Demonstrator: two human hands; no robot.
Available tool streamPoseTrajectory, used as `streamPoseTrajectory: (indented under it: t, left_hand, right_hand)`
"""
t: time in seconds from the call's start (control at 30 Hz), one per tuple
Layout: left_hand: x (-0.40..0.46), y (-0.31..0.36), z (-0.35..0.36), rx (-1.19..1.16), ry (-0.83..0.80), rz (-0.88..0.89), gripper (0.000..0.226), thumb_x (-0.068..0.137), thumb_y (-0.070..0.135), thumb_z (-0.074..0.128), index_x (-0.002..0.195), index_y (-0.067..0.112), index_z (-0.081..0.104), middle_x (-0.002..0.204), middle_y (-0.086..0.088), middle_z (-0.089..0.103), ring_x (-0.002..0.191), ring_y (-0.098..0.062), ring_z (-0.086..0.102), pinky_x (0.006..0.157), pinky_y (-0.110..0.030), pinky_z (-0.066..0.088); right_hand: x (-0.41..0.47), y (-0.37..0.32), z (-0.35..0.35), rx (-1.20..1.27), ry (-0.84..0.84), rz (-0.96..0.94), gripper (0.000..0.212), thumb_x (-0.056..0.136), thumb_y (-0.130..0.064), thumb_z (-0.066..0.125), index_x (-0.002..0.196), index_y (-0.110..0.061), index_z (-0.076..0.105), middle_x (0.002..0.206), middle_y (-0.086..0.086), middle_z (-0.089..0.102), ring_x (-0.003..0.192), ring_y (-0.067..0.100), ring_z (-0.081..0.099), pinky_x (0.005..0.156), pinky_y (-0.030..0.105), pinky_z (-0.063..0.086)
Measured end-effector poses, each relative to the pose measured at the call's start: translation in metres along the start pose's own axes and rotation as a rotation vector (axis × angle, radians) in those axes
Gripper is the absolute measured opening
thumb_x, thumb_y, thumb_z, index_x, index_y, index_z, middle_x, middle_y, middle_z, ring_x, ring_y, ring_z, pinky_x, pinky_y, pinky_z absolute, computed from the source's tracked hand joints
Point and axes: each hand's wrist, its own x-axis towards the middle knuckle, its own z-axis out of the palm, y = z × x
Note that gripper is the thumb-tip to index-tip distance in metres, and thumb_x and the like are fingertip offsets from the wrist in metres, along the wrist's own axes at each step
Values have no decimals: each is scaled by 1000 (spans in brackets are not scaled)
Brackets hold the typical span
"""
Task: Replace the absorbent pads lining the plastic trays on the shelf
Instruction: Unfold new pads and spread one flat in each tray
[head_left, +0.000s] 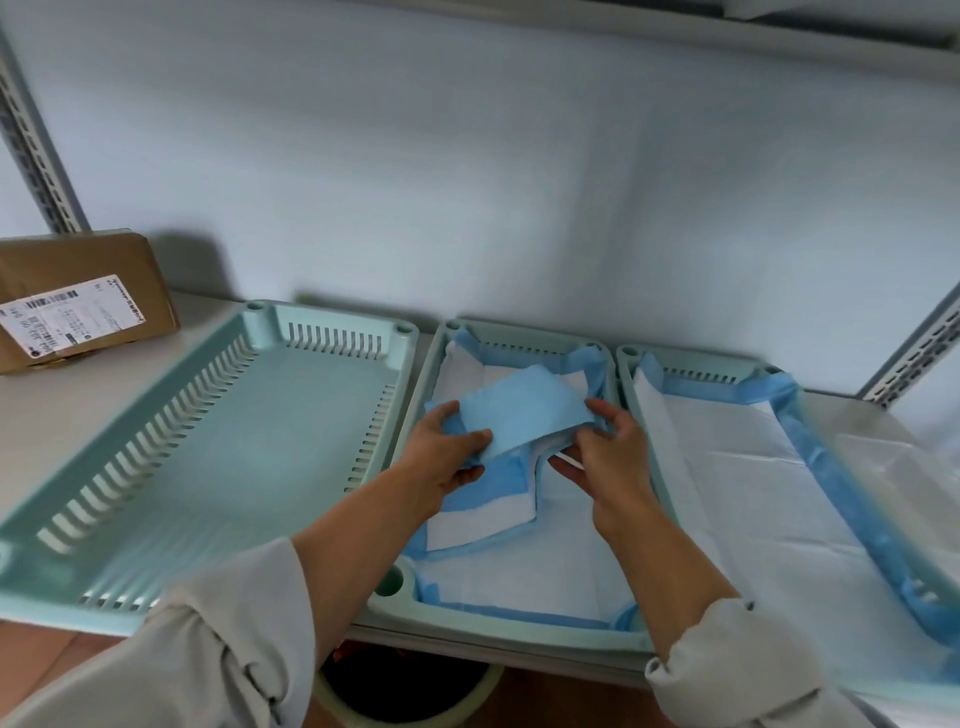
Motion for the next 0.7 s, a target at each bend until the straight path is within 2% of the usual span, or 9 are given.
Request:
streamPoseTrajectory:
  t: [0.1,0.17,0.2,0.27,0.33,0.43,0.53,0.6,0.7]
  left_hand:
    - [-3,14,2,-43,12,112,56,86,2,65,135,22,48,129,-9,45,78,-15,56,51,-19,54]
    - [-7,22,4,-94,-8,194,58,88,3,62,139,22,43,131,-11,49,81,-14,59,53,-18,55]
    - [-9,27,6,-129,-31,244,62,90,6,60,144,24,34,128,-9,54,83,-14,61,59,-20,57]
    - [-13,35,9,-158,-124,327,74,95,24,53,150,35,5,120,-1,62,97,-15,66,80,-31,58]
    - [-16,38,13,-33,-202,400,78,96,40,45,146,43,-15,126,4,60,113,-14,61,96,-38,51]
    - [-19,29,20,344,-278,431,79,94,33,54,150,36,0,136,3,50,121,-10,50,97,-30,43]
    - [-10,9,21,725,-272,439,82,84,35,69,149,30,20,148,1,35,132,-16,40,104,-31,39]
    - [-8,5,21,772,-257,460,87,80,37,73,149,30,21,149,2,34,131,-17,42,103,-31,42]
    - [-10,8,24,638,-287,472,90,76,30,78,147,28,24,127,2,51,107,-12,57,75,-15,51]
  right_hand:
    - [3,7,-2,-634,-109,-403,52,88,-7,61,137,-22,48,139,1,47,125,17,48,107,33,38]
    - [2,8,0,-797,-149,-467,26,92,-15,59,117,-17,65,121,4,61,111,17,55,94,26,41]
    - [1,7,2,-746,-133,-442,14,94,-19,56,94,-15,69,97,5,66,90,18,58,76,25,43]
    - [1,6,3,-552,-80,-295,34,97,-24,51,65,-13,52,65,7,54,66,21,50,59,29,40]
    - [3,2,3,-203,-60,-43,26,97,-26,51,76,-12,57,77,10,62,74,26,59,70,38,52]
    - [3,-5,2,268,-108,195,14,98,-22,50,103,-12,59,95,7,66,85,23,64,75,39,54]
    - [4,-12,0,460,-149,257,14,99,-21,48,102,-12,58,95,9,66,82,22,64,66,36,52]
    - [4,-14,-1,488,-182,277,14,99,-22,47,103,-13,58,98,10,66,85,23,64,66,36,52]
    - [7,-17,0,501,-289,274,27,96,-15,48,122,-8,55,116,16,65,105,30,63,79,39,54]
